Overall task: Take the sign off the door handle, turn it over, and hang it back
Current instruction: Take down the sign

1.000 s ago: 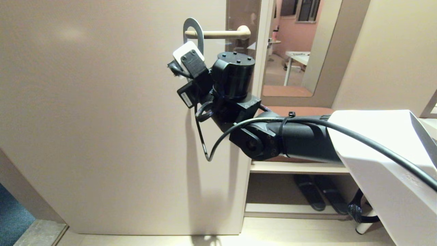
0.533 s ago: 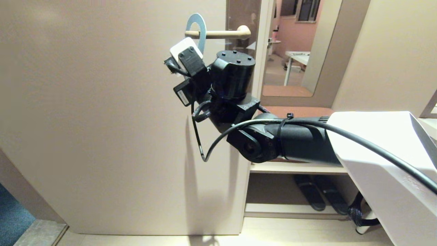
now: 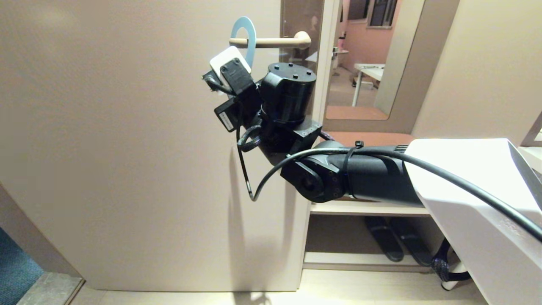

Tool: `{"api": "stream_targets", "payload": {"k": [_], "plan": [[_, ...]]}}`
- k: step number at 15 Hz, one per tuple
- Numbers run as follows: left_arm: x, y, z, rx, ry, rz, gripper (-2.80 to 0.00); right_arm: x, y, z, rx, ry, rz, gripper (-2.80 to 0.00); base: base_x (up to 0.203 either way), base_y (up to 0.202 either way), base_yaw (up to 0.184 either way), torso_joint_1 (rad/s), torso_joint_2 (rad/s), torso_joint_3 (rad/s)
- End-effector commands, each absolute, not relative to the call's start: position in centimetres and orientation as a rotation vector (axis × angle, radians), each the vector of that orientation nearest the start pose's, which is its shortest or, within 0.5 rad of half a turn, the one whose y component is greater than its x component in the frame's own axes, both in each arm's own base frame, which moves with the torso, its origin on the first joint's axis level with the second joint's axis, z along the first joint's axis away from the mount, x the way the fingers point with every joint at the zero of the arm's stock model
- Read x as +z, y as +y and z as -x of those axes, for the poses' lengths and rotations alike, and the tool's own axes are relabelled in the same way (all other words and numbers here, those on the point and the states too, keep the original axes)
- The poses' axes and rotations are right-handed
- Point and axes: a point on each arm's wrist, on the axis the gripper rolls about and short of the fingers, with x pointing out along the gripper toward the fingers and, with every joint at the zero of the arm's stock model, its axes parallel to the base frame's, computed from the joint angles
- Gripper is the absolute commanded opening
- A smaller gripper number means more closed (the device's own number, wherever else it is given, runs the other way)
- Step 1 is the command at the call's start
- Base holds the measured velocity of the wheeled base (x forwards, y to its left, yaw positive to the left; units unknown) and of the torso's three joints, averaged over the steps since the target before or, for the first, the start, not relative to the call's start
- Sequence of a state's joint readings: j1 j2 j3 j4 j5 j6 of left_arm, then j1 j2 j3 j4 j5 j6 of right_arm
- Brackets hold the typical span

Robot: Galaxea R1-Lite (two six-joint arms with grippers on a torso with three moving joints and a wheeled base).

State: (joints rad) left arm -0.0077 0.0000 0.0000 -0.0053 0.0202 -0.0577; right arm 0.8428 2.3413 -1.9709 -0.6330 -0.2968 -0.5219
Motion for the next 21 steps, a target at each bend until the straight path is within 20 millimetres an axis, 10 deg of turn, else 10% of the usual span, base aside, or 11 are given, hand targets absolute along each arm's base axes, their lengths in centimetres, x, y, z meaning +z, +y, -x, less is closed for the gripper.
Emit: {"api": "stream_targets", "payload": {"k": [1, 21], "plan": [[7.6, 0.1, 2.3, 0.012, -0.006, 0.058, -2.80, 24.6, 36.8, -33.6, 0.471, -0.358, 0.366, -2.80, 0.000, 0.000, 0.000, 0.000, 0.00, 0.000], [7.6, 0.1, 2.3, 0.013, -0.007, 0.058, -2.80, 25.3, 36.2, -33.7, 0.451, -0.371, 0.381, -2.80, 0.000, 0.000, 0.000, 0.000, 0.00, 0.000]]}}
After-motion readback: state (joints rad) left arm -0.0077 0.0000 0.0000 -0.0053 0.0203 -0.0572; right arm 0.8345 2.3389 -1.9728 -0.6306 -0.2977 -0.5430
